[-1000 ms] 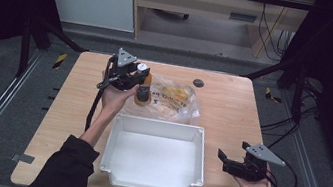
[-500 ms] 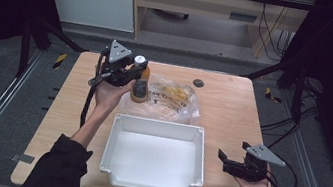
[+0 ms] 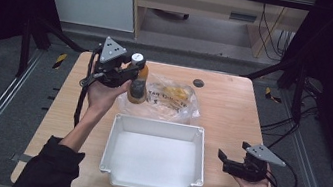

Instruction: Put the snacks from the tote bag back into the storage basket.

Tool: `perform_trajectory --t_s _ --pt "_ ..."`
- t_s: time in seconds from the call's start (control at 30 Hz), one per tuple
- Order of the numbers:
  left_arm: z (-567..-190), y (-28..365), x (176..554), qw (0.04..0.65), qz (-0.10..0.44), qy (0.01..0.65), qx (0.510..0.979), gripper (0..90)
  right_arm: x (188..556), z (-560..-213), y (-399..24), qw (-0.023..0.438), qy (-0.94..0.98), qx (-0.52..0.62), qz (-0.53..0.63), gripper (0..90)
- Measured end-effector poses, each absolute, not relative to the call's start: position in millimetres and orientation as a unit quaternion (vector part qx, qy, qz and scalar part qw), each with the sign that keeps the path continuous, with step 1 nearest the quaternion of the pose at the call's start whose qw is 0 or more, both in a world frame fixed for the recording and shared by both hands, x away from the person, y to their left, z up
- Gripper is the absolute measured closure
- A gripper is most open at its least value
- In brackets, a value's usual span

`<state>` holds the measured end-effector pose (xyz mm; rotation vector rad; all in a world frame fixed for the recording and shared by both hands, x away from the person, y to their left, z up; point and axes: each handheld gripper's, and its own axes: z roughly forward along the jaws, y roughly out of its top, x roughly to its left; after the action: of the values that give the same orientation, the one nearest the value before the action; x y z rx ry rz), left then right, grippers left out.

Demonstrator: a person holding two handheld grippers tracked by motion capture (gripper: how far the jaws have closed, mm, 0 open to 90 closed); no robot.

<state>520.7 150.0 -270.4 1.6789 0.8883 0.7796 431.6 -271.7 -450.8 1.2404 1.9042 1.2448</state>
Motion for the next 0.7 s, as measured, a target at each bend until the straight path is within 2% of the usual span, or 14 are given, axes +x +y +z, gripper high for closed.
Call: perform_trajectory --t_s 0.7 --pt "-285 163 486 0.533 0.308 0.361 0.7 59.1 431 -451 -271 0.271 0.709 0.46 0.461 5.6"
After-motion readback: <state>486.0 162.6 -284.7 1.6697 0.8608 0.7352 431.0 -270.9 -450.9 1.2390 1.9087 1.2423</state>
